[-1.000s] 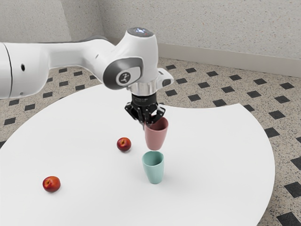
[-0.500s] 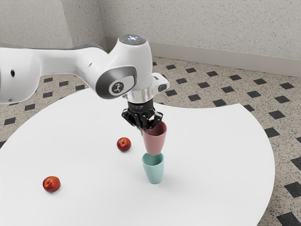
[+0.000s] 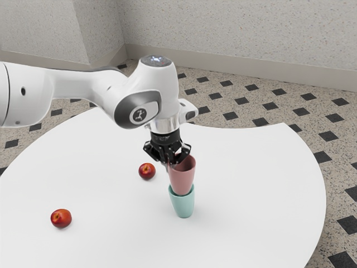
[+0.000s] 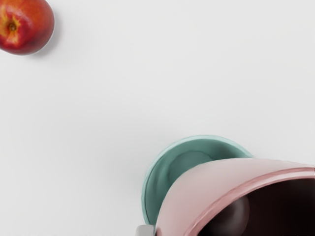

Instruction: Place the left cup onto the right cup

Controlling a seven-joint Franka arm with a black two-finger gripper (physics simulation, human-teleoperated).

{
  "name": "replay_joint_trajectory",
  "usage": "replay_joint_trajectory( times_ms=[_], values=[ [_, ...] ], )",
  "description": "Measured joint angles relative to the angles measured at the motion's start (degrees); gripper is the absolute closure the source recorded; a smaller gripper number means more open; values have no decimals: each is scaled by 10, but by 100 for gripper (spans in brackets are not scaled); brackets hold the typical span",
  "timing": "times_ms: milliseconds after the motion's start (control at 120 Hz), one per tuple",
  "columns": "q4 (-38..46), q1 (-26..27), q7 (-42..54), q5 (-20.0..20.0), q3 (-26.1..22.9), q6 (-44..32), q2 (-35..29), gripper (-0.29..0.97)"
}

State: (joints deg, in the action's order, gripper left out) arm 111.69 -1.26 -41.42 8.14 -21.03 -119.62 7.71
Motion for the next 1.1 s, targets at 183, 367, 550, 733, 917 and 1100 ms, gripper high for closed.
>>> replay_joint_trajectory(
  times_ms=[183,367,550,733,917,1100],
  values=[
    [1,-5,-3,-1,0,-2,2,73],
    [6,-6,-1,-3,0,-4,2,34],
    [0,-6,1,-3,0,-3,2,14],
    [-92,-24,9,-1,3,55,-3,6],
    [-159,-20,46,-2,34,128,-7,3],
    [-168,-25,136,-4,97,166,-12,1]
  ],
)
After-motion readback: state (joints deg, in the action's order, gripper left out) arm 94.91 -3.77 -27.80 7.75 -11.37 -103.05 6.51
